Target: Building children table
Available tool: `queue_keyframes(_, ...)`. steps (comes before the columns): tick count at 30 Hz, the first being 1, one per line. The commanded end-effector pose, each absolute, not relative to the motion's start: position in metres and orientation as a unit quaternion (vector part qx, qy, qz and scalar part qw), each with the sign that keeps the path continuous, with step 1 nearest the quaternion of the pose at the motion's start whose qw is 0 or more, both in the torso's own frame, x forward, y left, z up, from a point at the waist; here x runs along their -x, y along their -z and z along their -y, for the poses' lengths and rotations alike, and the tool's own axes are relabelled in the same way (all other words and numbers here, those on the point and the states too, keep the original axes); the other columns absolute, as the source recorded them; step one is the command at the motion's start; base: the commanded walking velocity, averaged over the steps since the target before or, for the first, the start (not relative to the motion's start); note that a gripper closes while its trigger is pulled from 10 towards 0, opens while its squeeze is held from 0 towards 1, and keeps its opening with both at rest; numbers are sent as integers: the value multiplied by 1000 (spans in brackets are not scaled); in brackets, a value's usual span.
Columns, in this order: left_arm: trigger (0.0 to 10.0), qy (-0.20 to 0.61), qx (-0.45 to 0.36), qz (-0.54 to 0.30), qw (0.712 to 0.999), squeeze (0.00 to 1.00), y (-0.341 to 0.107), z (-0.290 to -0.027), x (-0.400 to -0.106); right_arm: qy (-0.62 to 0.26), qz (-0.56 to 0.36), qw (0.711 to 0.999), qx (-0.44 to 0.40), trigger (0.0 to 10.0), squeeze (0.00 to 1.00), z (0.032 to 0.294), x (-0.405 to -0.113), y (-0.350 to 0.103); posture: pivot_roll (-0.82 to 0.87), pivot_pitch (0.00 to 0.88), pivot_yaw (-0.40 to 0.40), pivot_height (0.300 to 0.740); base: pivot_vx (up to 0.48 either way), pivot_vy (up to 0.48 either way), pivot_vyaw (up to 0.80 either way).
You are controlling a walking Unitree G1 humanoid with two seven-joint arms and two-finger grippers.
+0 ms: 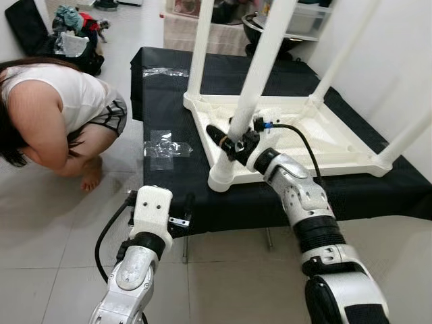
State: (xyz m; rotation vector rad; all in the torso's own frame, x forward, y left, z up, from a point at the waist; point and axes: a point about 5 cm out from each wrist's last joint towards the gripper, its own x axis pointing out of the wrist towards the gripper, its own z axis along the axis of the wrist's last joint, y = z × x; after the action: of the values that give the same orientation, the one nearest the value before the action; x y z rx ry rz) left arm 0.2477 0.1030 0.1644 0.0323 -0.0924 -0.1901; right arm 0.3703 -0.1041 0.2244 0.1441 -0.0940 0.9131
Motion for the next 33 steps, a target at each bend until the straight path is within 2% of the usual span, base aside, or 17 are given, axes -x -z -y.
queue_keyframes(1, 10000, 97, -18, 41, 994, 0, -161, -101, -248, -532, 24, 844, -72, 10000, 0, 92, -359, -219, 135, 82, -179, 740, 0, 0, 0)
queue_keyframes(2, 10000, 97, -18, 41, 994, 0, -161, -101, -248, -532, 24, 844, -72, 10000, 0, 92, -359, -219, 135, 82, -179, 740, 0, 0, 0)
queue_keyframes(3, 10000, 98, -18, 42, 994, 0, -161, -101, -248, -566, 18, 822, -64, 10000, 0, 91, -355, -218, 137, 82, -183, 740, 0, 0, 0)
queue_keyframes(4, 10000, 98, -18, 41, 994, 0, -161, -100, -247, -579, 15, 814, -54, 10000, 0, 88, -355, -215, 139, 85, -180, 740, 0, 0, 0)
queue_keyframes(8, 10000, 97, -18, 41, 994, 0, -161, -101, -246, -589, 12, 807, -48, 10000, 0, 79, -355, -212, 137, 91, -182, 740, 0, 0, 0)
queue_keyframes(11, 10000, 95, -17, 41, 994, 0, -161, -101, -246, -586, 15, 809, -45, 10000, 0, 72, -355, -211, 138, 97, -183, 740, 0, 0, 0)
queue_keyframes(12, 10000, 93, -17, 42, 995, 0, -161, -102, -246, -553, 23, 832, -37, 10000, 0, 66, -361, -212, 136, 101, -184, 740, 0, 0, 0)
queue_keyframes(13, 10000, 92, -17, 42, 995, 0, -162, -102, -246, -504, 29, 863, -26, 0, 0, 63, -369, -212, 135, 102, -181, 740, 0, 0, 0)
queue_keyframes(14, 10000, 91, -17, 42, 995, 0, -162, -103, -246, -466, 36, 884, -22, 0, 0, 62, -374, -213, 135, 103, -182, 740, 0, 0, 0)
queue_keyframes(17, 10000, 90, -17, 42, 995, 0, -162, -103, -246, -444, 39, 895, -21, 0, 0, 62, -377, -214, 135, 103, -182, 740, 0, 0, 0)
queue_keyframes(18, 10000, 90, -16, 42, 995, 0, -162, -102, -247, -396, 46, 917, -30, 0, 0, 67, -384, -218, 128, 109, -184, 740, 0, 0, 0)
queue_keyframes(20, 10000, 90, -16, 42, 995, 0, -162, -102, -247, -365, 50, 929, -37, 0, 0, 71, -387, -221, 128, 109, -184, 740, 0, 0, 0)
queue_keyframes(24, 10000, 90, -12, 42, 995, 0, -162, -101, -248, -151, 49, 987, -27, 0, 0, 100, -404, -227, 120, 109, -184, 740, 0, 0, 0)
queue_keyframes(25, 10000, 90, -12, 42, 995, 0, -162, -101, -248, -151, 49, 987, -27, 0, 0, 100, -404, -227, 120, 109, -184, 740, 0, 0, 0)
queue_keyframes(28, 10000, 93, -12, 42, 995, 0, -161, -99, -249, 22, 37, 998, -43, 0, 0, 120, -405, -225, 119, 107, -184, 740, 0, 0, 0)
queue_keyframes(31, 10000, 93, -12, 42, 995, 0, -161, -99, -250, 92, 23, 993, -64, 0, 0, 122, -400, -218, 122, 106, -183, 740, 0, 0, 0)
queue_keyframes(33, 10000, 93, -12, 42, 995, 0, -162, -99, -250, 107, 15, 991, -76, 0, 0, 119, -397, -214, 122, 107, -183, 740, 0, 0, 0)
